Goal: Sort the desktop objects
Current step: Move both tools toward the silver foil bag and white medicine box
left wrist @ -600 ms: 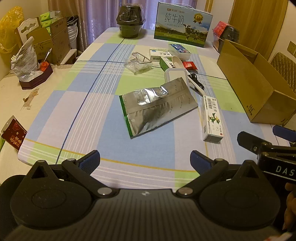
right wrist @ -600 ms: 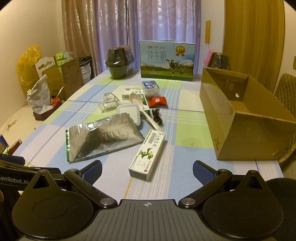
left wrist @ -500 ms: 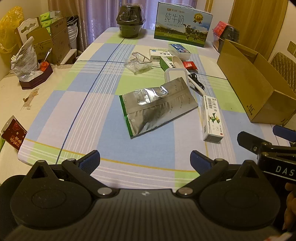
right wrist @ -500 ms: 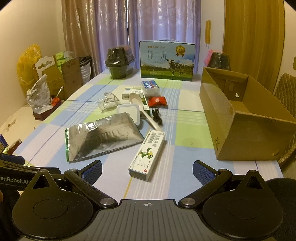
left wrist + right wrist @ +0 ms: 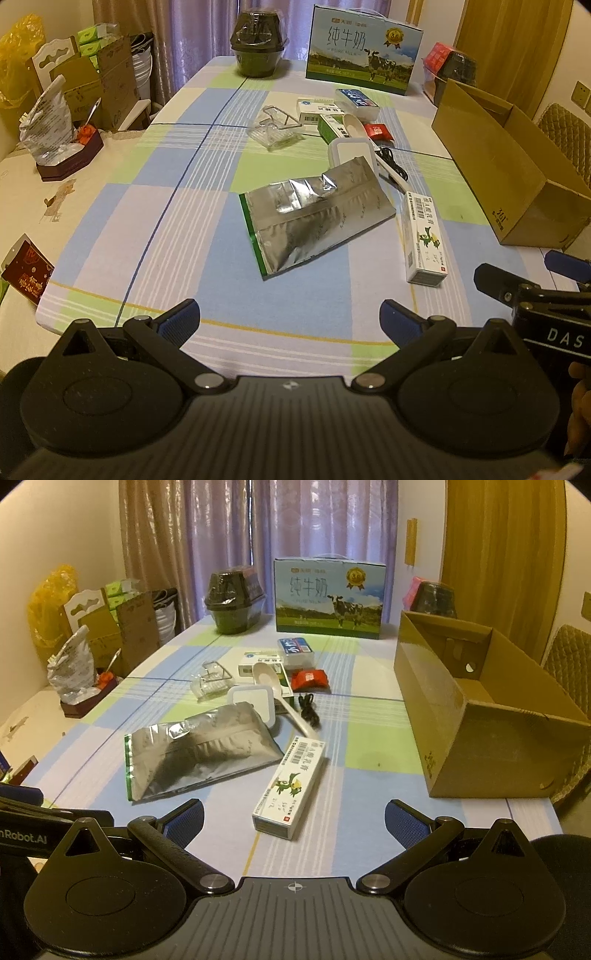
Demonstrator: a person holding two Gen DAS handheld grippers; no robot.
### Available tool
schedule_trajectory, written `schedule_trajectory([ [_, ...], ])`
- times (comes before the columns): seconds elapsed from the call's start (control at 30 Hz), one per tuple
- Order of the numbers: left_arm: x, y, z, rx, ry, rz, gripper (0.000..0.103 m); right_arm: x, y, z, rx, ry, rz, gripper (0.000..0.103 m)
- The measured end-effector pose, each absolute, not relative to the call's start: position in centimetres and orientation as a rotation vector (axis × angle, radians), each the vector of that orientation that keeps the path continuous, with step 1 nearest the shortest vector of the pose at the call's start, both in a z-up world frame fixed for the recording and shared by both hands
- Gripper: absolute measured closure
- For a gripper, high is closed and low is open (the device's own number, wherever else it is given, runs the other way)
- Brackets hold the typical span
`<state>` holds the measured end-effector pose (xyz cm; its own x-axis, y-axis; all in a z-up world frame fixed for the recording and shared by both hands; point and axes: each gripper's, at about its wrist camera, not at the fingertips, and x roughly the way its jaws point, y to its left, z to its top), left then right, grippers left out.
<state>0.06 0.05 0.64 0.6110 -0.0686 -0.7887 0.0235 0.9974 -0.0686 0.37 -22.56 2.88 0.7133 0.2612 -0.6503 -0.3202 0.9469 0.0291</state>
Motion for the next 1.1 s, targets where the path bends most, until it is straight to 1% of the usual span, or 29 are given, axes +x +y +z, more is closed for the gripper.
schedule_trajectory([
  [0.47,3.0,1.6,0.1,-0.016,0.908,-0.079,0.001,3.5,-22.4,1.2,-0.013,0.835,0.312,0.002],
  [1.1,6.6,1.1,-0.9,0.103,0.906,-0.2,0.001,6.2,-22.0,-1.3,0.01,0.91,0.282,0.002],
])
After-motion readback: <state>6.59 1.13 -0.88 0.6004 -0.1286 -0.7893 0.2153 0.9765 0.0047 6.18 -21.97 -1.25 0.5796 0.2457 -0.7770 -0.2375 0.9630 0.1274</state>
